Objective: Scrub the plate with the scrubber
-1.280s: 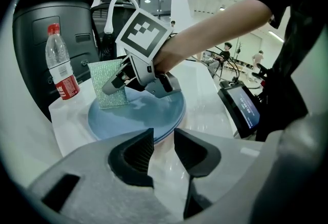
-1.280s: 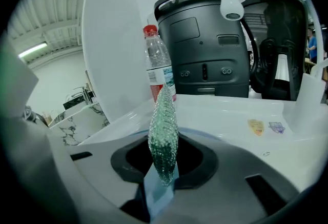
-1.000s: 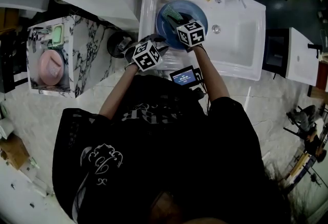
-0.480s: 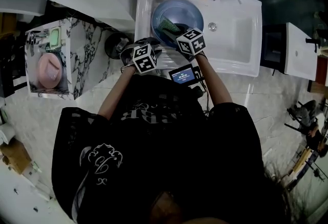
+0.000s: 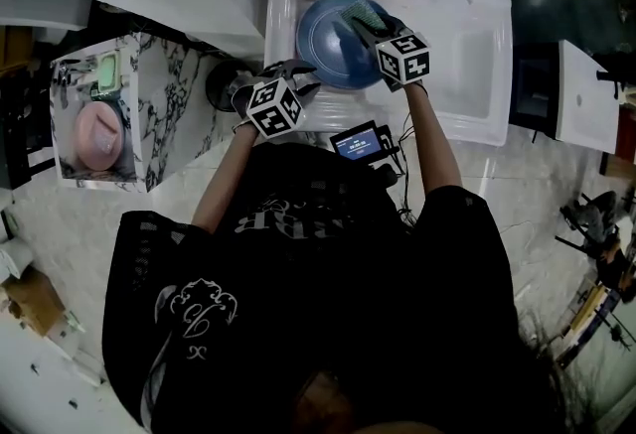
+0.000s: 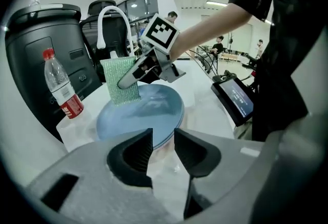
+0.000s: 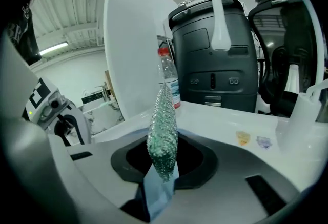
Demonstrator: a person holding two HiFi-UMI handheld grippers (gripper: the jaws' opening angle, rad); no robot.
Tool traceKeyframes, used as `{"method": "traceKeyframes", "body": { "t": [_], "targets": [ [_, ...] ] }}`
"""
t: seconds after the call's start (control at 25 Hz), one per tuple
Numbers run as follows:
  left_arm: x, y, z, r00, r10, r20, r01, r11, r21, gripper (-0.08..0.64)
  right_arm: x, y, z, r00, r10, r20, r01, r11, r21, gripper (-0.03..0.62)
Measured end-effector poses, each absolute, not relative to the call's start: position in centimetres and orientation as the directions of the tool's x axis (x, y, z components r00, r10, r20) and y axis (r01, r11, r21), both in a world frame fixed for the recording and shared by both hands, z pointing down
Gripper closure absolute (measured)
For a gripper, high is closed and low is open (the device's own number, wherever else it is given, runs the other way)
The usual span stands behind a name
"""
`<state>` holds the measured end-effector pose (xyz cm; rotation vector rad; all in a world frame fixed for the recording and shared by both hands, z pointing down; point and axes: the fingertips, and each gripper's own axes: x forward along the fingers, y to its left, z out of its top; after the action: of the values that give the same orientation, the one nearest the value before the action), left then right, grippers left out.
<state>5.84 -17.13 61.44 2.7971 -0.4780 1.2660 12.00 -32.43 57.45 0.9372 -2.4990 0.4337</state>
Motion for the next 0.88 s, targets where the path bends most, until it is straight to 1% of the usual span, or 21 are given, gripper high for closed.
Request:
{"method": "traceKeyframes", "body": {
  "t": [0.24, 0.4, 0.52, 0.6, 0.76, 0.88],
  "targets": [
    [6.5, -17.8, 62.2, 0.629, -0.208, 0.749, -0.233, -0.970, -0.075, 0.428, 14.6, -36.2, 58.0, -0.595, -0.590, 0.546, -0.709, 0.705, -0.011, 0.502],
    [6.8, -17.6, 63.3, 0.600, -0.159, 0.784, -0.169, -0.983, -0.070, 0.428, 14.7, -37.3, 58.8, -0.566, -0.579, 0.587, -0.667, 0.740, 0.087, 0.503],
    [6.7, -17.8, 64.1, 0.568, -0.153, 0.809, -0.151, -0.985, -0.080, 0.428, 14.4, -37.2, 60.2, -0.529, -0.566, 0.632, -0.613, 0.770, 0.177, 0.503],
    [6.7, -18.1, 64.2, 0.571, -0.154, 0.807, -0.169, -0.983, -0.068, 0.428, 14.3, -37.0, 60.8, -0.523, -0.571, 0.633, -0.619, 0.765, 0.178, 0.503],
    [6.7, -18.3, 64.2, 0.589, -0.159, 0.793, -0.210, -0.977, -0.040, 0.430, 14.5, -36.8, 61.2, -0.535, -0.594, 0.601, -0.690, 0.717, 0.095, 0.503],
    [6.7, -18.4, 64.1, 0.598, -0.164, 0.785, -0.236, -0.971, -0.022, 0.430, 14.3, -35.9, 61.2, -0.558, -0.575, 0.598, -0.689, 0.723, 0.052, 0.503]
  ]
}}
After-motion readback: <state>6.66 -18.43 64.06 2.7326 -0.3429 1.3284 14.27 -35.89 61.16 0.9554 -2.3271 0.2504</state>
